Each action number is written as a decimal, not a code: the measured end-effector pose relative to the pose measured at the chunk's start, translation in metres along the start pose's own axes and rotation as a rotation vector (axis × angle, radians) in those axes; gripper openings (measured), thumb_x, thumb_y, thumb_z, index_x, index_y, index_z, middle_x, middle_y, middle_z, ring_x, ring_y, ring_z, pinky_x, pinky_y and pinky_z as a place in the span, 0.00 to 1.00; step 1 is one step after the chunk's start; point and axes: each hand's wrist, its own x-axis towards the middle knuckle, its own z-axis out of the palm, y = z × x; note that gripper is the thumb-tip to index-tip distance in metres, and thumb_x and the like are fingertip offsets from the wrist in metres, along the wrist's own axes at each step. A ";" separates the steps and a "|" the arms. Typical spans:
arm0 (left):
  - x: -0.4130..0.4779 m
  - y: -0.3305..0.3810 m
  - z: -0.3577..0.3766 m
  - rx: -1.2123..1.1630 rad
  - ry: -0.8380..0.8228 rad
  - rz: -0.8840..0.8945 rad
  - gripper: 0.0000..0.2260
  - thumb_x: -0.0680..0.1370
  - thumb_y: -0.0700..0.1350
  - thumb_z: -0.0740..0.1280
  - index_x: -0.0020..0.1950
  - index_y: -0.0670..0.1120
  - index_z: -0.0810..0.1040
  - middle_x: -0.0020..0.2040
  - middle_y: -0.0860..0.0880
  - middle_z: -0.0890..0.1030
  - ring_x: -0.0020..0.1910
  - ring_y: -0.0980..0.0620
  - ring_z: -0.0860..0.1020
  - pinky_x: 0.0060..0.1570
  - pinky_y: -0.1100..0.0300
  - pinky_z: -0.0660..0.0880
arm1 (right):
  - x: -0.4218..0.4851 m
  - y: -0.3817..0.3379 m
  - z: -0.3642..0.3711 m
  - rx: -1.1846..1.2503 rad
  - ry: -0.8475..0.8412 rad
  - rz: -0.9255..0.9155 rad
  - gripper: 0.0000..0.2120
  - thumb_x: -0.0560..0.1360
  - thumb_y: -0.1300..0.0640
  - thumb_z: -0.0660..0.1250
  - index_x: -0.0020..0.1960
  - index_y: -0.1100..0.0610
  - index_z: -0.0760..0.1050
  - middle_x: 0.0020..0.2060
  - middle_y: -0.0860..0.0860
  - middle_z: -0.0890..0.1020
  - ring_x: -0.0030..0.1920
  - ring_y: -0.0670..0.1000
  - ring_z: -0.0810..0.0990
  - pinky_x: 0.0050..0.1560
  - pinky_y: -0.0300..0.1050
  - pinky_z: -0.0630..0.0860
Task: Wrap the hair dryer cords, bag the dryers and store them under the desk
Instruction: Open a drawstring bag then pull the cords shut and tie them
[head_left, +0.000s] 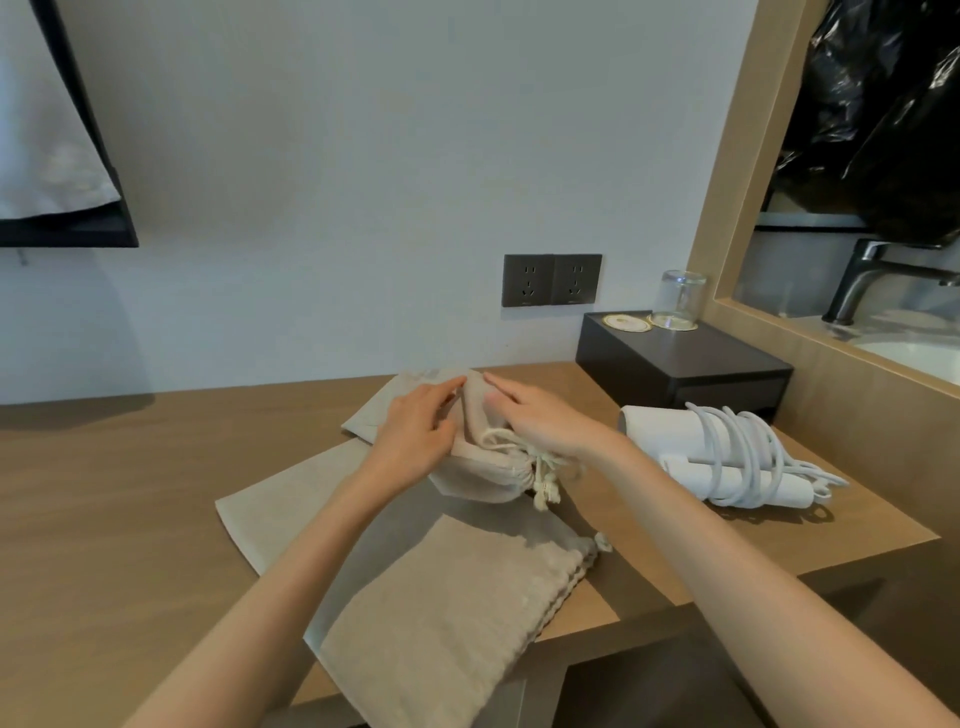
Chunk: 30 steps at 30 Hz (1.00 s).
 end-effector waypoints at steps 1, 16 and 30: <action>-0.003 -0.004 0.000 -0.028 0.012 0.002 0.30 0.68 0.47 0.55 0.71 0.50 0.69 0.64 0.46 0.74 0.63 0.46 0.72 0.65 0.46 0.68 | -0.002 0.002 0.008 -0.025 0.015 -0.007 0.22 0.82 0.50 0.51 0.76 0.51 0.59 0.74 0.49 0.65 0.72 0.51 0.63 0.71 0.48 0.61; -0.021 -0.009 0.018 -0.402 0.064 -0.266 0.35 0.73 0.30 0.62 0.76 0.49 0.56 0.73 0.49 0.64 0.51 0.51 0.80 0.38 0.71 0.70 | -0.017 0.016 0.037 0.108 0.313 0.072 0.18 0.76 0.55 0.62 0.59 0.34 0.66 0.51 0.50 0.69 0.56 0.56 0.70 0.58 0.55 0.71; 0.048 0.024 0.056 -0.476 -0.101 -0.079 0.35 0.73 0.27 0.62 0.77 0.46 0.57 0.75 0.46 0.62 0.63 0.57 0.69 0.42 0.79 0.70 | -0.004 0.060 -0.001 -0.054 0.422 0.225 0.18 0.80 0.52 0.57 0.68 0.39 0.61 0.62 0.54 0.66 0.62 0.60 0.66 0.61 0.54 0.67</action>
